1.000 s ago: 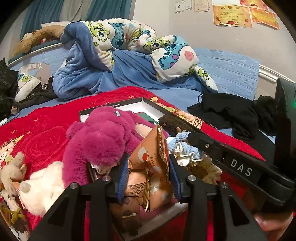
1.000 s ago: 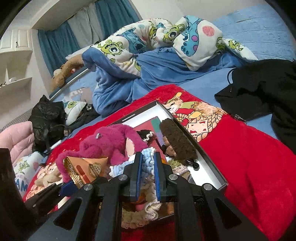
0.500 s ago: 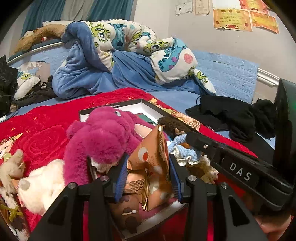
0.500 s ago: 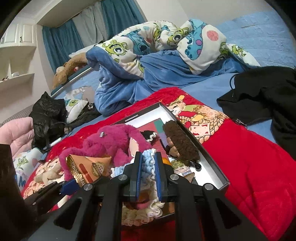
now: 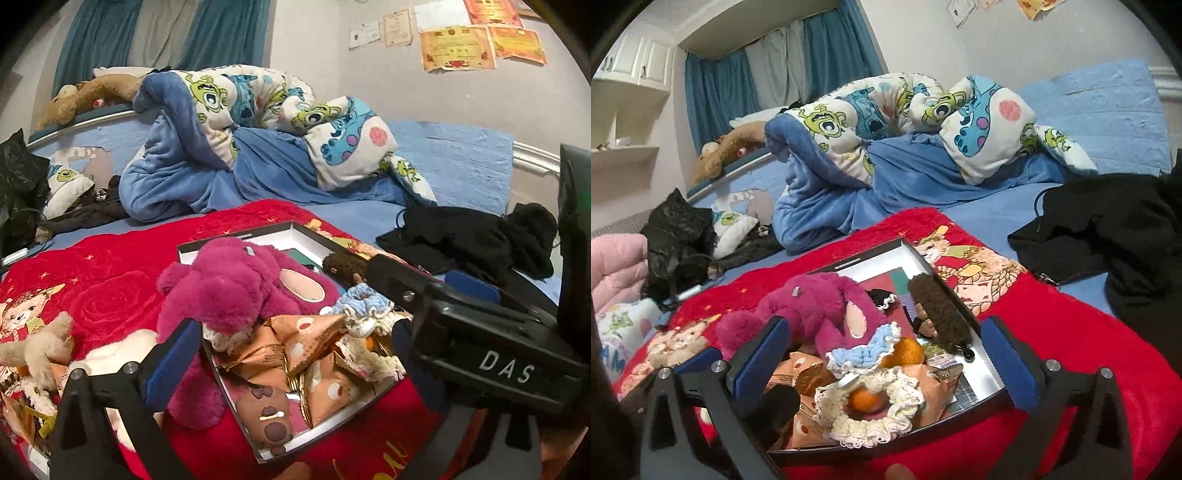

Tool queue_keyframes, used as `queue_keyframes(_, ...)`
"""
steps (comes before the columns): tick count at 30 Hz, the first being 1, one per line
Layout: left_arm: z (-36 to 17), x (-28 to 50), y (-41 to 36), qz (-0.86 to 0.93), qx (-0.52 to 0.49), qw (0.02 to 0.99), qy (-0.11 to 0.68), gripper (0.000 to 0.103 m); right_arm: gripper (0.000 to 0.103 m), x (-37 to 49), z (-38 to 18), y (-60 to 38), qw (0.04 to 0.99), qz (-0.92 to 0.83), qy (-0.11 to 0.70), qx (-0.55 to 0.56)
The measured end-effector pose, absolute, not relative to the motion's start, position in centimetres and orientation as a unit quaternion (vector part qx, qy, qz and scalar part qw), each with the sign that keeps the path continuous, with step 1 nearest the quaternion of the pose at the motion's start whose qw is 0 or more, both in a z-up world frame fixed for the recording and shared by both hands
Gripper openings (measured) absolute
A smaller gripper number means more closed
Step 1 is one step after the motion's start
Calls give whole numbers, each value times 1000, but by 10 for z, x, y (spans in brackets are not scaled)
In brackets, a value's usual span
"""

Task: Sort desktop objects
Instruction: 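Open both grippers to release the pyramid and blue scrunchie into the box, then move both grippers back from the box toward the pile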

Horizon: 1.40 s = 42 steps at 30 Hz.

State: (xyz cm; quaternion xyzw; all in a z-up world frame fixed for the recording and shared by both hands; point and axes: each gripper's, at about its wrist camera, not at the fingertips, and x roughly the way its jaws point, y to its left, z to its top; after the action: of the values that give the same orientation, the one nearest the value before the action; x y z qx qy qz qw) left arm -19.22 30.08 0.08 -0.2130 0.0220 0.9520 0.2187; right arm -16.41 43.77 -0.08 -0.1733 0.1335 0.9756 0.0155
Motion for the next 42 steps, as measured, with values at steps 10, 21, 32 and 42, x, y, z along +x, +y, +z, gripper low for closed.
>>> queue_keyframes(10,1,-186,302,952,-207,226,26,103,103,-164,-1,432,13,977,120,-177)
queue_keyframes(21,4,-178,297,955,-192,225,18,103,103,-159,0,438,16,975,136,-176)
queue_keyframes(32,12,-161,275,960,-183,214,-4,103,103,-139,13,413,4,979,118,-168)
queue_keyframes(42,18,-130,194,963,-213,160,-34,103,103,-127,31,339,-77,976,111,-168)
